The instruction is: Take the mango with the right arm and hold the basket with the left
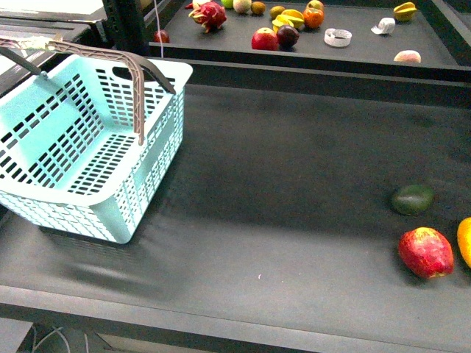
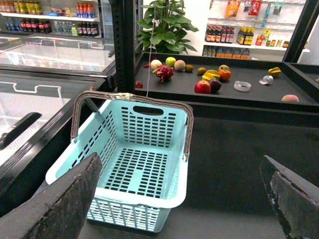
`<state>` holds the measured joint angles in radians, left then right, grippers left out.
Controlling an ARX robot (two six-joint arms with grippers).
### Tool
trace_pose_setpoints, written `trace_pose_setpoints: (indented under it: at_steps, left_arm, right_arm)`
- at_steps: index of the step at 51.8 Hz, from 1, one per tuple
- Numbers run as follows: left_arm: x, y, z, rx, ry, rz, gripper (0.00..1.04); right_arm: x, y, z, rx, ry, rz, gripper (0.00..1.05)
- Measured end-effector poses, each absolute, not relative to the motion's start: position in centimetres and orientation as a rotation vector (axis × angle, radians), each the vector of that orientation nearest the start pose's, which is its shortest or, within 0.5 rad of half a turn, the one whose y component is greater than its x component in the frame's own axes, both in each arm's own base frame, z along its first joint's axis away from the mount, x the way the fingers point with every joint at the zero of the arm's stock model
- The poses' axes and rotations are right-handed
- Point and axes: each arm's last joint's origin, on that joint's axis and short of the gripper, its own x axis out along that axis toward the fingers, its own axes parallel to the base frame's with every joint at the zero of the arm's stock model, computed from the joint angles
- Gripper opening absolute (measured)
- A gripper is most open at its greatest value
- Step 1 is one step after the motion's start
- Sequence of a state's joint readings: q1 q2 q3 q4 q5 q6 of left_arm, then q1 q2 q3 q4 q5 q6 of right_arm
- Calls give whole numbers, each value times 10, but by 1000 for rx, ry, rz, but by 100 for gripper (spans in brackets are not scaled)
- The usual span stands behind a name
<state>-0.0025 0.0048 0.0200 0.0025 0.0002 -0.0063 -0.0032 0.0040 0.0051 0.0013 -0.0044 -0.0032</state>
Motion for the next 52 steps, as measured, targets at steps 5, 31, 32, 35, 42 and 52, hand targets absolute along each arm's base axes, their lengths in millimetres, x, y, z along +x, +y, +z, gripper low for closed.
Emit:
trace_pose_setpoints:
  at_steps: [5,31,32,35,42,52]
  left_arm:
    - [97,0,170,-6,-18,-3,97]
    - [97,0,170,-7,-18,-3,97]
    - [97,0,170,-6,-18,-3,97]
    - [97,0,170,-6,-18,-3,97]
    - [97,0,170,-7,-18,-3,97]
    - [106,-1,157,-229,196,566,97]
  right_arm:
    - [98,0,165,-3,-2,1,96]
    - [98,0,165,-3,-2,1,96]
    - [98,0,165,-4,-2,1,96]
    - [98,0,165,-4,-2,1,96]
    - [98,0,165,-3,-2,1,96]
    - [98,0,165,-4,-2,1,96]
